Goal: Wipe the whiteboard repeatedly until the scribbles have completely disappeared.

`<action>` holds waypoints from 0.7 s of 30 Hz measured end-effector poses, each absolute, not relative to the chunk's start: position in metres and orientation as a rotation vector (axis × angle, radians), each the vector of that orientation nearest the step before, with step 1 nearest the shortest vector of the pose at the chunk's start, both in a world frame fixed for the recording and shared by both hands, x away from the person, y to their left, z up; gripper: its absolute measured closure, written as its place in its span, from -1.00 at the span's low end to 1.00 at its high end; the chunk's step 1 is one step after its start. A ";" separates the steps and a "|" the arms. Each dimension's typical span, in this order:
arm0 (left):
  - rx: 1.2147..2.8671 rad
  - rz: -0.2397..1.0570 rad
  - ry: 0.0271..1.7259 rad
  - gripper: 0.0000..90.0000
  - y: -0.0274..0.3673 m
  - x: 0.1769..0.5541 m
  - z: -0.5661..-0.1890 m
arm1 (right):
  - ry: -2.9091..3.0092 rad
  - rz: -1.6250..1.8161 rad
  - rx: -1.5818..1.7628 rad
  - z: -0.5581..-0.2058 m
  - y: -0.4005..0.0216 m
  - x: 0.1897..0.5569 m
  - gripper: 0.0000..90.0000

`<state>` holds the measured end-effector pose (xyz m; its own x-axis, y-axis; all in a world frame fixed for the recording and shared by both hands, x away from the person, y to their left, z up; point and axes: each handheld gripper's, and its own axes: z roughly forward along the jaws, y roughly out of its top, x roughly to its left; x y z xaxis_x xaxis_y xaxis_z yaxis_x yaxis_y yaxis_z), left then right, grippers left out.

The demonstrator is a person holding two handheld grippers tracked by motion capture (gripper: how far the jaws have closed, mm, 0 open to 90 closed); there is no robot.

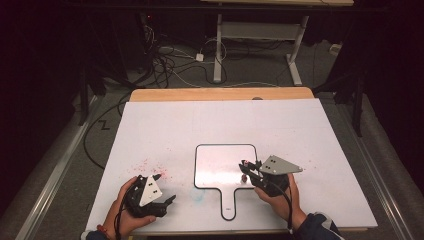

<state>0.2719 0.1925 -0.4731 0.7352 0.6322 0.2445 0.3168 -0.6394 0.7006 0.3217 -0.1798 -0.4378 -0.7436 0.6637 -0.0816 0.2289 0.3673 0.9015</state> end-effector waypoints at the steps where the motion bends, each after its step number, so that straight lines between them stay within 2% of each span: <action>1: 2.288 0.633 0.711 -0.55 0.192 0.272 -0.473 | 2.197 1.345 0.773 -0.438 -0.178 0.321 0.81; 10: 2.293 0.632 0.705 -0.55 0.192 0.272 -0.473 | 2.249 1.389 0.661 -0.441 -0.145 0.310 0.81; 21: 2.291 0.635 0.708 -0.55 0.193 0.272 -0.473 | 2.187 1.322 0.759 -0.438 -0.176 0.319 0.81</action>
<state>0.2718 0.1926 -0.4728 0.7370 0.6288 0.2478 0.3142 -0.6434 0.6981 0.3187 -0.1764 -0.4382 -0.7357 0.6685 -0.1091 0.2139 0.3821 0.8990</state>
